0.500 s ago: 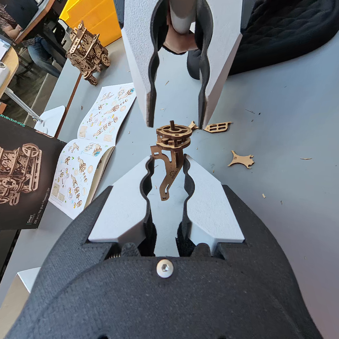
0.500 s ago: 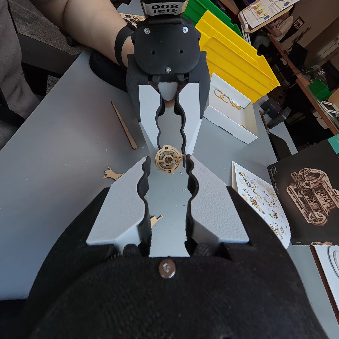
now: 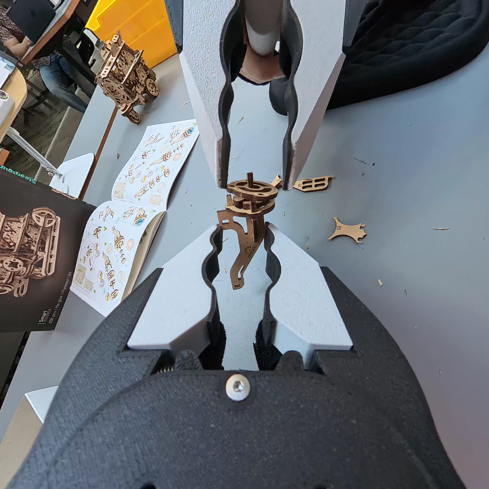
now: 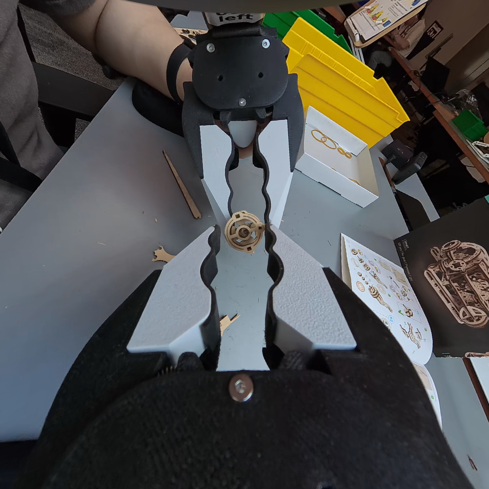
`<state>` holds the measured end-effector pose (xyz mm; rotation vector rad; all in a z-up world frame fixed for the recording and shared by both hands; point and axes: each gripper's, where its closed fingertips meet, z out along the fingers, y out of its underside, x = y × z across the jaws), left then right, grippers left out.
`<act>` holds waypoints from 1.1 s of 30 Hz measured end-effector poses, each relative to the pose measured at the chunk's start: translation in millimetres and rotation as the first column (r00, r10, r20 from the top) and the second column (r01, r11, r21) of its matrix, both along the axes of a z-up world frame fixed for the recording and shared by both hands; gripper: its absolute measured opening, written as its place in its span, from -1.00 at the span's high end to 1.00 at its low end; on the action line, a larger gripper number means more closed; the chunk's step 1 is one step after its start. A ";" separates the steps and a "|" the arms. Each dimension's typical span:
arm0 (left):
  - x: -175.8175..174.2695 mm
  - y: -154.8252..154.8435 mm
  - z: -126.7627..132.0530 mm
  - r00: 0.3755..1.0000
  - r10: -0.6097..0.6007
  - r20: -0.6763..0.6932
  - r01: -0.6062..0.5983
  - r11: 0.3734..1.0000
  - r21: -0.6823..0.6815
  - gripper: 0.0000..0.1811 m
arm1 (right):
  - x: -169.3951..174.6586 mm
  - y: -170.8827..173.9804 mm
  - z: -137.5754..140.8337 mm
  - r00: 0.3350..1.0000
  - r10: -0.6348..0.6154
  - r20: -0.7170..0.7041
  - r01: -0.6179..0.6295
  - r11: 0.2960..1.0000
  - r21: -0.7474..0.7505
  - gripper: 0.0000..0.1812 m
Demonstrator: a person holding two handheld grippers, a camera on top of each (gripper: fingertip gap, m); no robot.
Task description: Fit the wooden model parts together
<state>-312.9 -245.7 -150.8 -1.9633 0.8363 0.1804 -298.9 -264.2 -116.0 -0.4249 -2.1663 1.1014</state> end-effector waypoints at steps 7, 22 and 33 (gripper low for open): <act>1.9 -0.2 -1.3 1.000 -0.006 0.003 0.006 1.000 -0.005 0.67 | -0.3 1.3 -1.7 1.000 -0.003 -0.014 0.004 1.000 0.030 0.67; 0.7 0.6 3.9 0.999 0.001 -0.041 0.001 0.999 0.035 0.67 | -1.7 0.5 3.0 0.998 -0.027 0.051 0.029 0.999 -0.035 0.67; 0.4 1.1 1.1 0.999 0.004 -0.033 -0.003 1.000 0.022 0.67 | -5.0 4.6 -0.4 0.992 -0.083 0.096 0.084 0.996 -0.007 0.67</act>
